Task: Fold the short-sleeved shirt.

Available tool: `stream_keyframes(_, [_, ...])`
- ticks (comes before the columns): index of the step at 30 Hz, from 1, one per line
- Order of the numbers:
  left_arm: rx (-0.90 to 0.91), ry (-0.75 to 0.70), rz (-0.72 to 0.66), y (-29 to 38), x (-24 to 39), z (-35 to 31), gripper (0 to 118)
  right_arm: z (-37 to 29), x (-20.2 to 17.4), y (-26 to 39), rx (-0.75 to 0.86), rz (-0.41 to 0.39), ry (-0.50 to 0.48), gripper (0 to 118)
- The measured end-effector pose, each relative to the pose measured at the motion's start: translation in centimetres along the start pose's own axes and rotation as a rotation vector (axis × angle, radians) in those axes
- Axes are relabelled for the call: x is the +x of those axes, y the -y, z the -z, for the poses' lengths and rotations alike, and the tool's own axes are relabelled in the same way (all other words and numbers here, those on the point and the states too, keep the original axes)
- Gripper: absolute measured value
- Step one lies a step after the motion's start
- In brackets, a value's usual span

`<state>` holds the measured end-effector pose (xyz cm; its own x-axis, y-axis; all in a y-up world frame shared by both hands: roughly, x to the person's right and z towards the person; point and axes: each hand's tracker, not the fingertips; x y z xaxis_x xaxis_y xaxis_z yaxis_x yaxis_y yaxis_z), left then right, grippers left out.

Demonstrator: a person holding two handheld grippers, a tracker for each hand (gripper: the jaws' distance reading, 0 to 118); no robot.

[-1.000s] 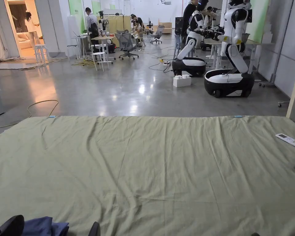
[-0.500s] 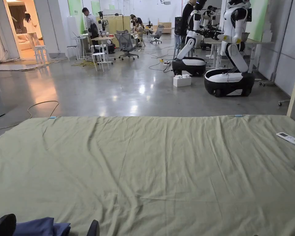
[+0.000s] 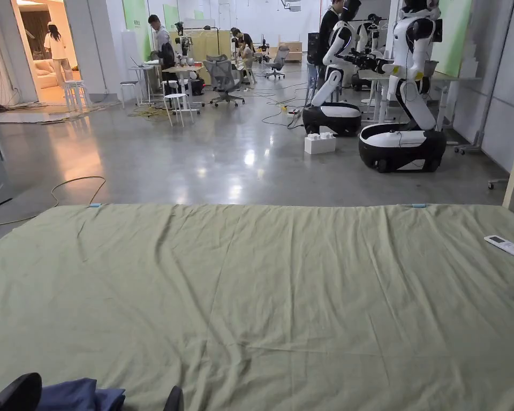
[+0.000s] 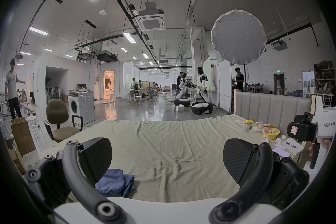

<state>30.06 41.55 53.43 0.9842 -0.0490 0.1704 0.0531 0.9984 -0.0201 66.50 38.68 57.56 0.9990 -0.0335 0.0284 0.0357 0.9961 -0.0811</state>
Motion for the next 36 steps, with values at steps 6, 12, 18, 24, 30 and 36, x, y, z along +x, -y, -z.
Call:
stream_keyframes(6, [-0.001,0.007,0.002,-0.1,0.1,0.0,118,-0.1,-0.2,-0.2,0.010,-0.005,0.022,118])
stream_keyframes(12, [0.001,0.009,-0.004,0.0,0.1,-0.2,118,-0.2,0.0,-0.6,0.038,-0.005,0.012,118])
stream_keyframes(18, [-0.003,0.015,-0.010,0.0,0.1,-0.2,118,0.0,1.0,-1.2,-0.007,0.153,-0.019,118])
stream_keyframes(24, [-0.010,0.017,-0.015,-0.2,0.2,-0.1,118,-0.1,1.0,-2.0,-0.014,0.180,-0.026,118])
stream_keyframes(30, [-0.010,0.023,-0.032,-0.6,0.3,-0.2,118,-0.1,-0.1,-2.2,-0.034,0.150,-0.026,118])
stream_keyframes(36, [-0.023,0.034,-0.027,-0.6,0.5,-0.3,118,0.3,-0.8,-2.2,-0.085,0.094,0.025,118])
